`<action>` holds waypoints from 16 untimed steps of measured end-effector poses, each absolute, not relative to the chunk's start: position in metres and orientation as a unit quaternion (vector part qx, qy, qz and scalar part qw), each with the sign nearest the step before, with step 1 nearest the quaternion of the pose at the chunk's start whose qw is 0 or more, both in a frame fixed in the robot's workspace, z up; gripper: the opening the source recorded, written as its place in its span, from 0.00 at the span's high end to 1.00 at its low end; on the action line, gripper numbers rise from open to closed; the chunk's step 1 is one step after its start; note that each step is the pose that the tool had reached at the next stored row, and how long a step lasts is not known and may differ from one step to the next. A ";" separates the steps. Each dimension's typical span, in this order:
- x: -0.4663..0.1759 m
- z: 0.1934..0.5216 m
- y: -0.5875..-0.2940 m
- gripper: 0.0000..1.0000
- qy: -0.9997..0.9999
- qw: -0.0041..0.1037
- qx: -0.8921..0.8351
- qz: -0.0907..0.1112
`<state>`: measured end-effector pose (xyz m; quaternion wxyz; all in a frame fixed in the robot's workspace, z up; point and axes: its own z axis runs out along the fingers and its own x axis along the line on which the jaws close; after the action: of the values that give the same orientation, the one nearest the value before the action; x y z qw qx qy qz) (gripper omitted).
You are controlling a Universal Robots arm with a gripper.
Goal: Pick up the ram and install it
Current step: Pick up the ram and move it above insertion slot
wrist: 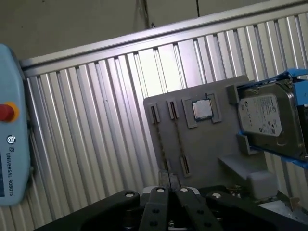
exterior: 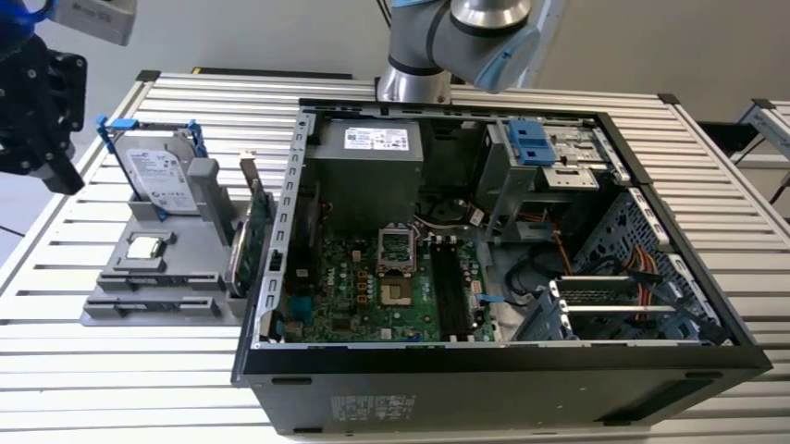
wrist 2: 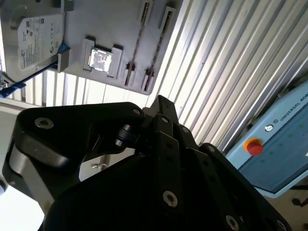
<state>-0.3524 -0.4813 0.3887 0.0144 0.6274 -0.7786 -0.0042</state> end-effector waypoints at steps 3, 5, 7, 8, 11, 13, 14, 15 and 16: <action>-0.352 0.389 -0.481 1.00 -0.766 0.012 0.643 -0.002; -0.352 0.389 -0.481 1.00 -0.758 0.010 0.652 -0.002; -0.352 0.389 -0.481 1.00 -0.751 0.007 0.660 -0.002; -0.352 0.389 -0.481 1.00 -0.748 0.006 0.663 -0.003; -0.352 0.389 -0.481 1.00 -0.740 0.004 0.672 -0.006; -0.352 0.389 -0.481 1.00 -0.735 0.004 0.678 -0.006; -0.352 0.389 -0.481 1.00 -0.732 0.004 0.682 -0.006; -0.352 0.389 -0.481 1.00 -0.728 0.004 0.685 -0.006; -0.352 0.389 -0.481 1.00 -0.724 0.004 0.690 -0.006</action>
<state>-0.3523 -0.4813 0.3887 0.0037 0.6895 -0.7242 -0.0057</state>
